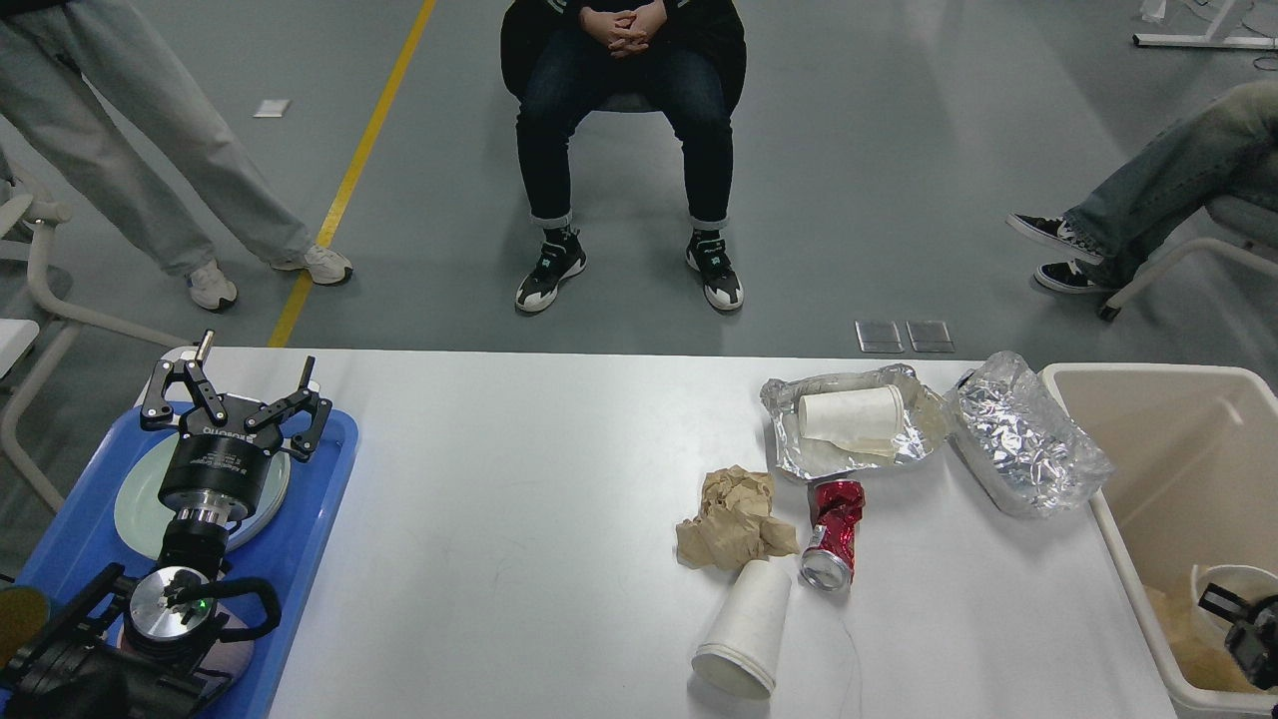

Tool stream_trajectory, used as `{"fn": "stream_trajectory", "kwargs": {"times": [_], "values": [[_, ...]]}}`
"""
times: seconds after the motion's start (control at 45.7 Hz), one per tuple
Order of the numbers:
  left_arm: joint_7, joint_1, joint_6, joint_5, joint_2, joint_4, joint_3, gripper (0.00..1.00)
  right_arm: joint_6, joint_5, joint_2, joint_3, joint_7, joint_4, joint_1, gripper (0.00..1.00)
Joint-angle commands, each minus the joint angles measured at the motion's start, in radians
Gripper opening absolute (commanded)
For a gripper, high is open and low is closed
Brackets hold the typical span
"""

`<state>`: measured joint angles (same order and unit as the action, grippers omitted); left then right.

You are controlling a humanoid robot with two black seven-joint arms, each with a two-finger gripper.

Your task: Tidy desktop

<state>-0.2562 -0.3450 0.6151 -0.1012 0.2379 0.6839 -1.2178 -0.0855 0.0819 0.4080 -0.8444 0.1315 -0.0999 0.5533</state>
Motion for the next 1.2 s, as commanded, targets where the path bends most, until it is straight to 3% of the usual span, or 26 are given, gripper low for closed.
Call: {"fn": "stream_trajectory", "kwargs": {"times": [0.0, 0.044, 0.503, 0.613, 0.722, 0.832, 0.963, 1.182], "values": [[0.000, 0.000, 0.000, 0.000, 0.000, 0.000, 0.001, 0.96, 0.052, -0.001, 0.002, -0.001, -0.007, 0.000, -0.012, 0.73], [0.000, 0.000, 0.000, 0.000, 0.000, 0.000, 0.000, 0.96, 0.085, 0.001, -0.001, -0.001, -0.007, 0.000, -0.012, 1.00], [0.000, 0.000, 0.000, 0.000, 0.000, 0.000, 0.000, 0.96, 0.049, 0.006, 0.028, 0.001, 0.000, -0.067, 0.049, 1.00], [0.000, 0.000, 0.000, 0.000, 0.000, 0.000, 0.000, 0.96, -0.010, 0.027, 0.155, -0.019, 0.006, -0.275, 0.207, 1.00], [0.000, 0.000, 0.000, 0.000, 0.000, 0.000, 0.000, 0.96, -0.025, 0.159, 0.212, -0.108, 0.042, -0.507, 0.431, 1.00], [0.002, 0.000, 0.000, 0.000, 0.000, 0.000, 0.000, 0.96, -0.052, 0.237, 0.245, -0.252, 0.048, -0.771, 0.704, 1.00], [0.002, 0.000, 0.000, 0.000, 0.000, 0.000, 0.000, 0.96, -0.210, 0.237, 0.198, -0.419, 0.048, -0.963, 1.009, 1.00], [0.002, -0.002, 0.000, 0.000, 0.000, 0.000, 0.000, 0.96, -0.670, 0.230, 0.022, -0.463, 0.048, -1.038, 1.336, 1.00]]}}
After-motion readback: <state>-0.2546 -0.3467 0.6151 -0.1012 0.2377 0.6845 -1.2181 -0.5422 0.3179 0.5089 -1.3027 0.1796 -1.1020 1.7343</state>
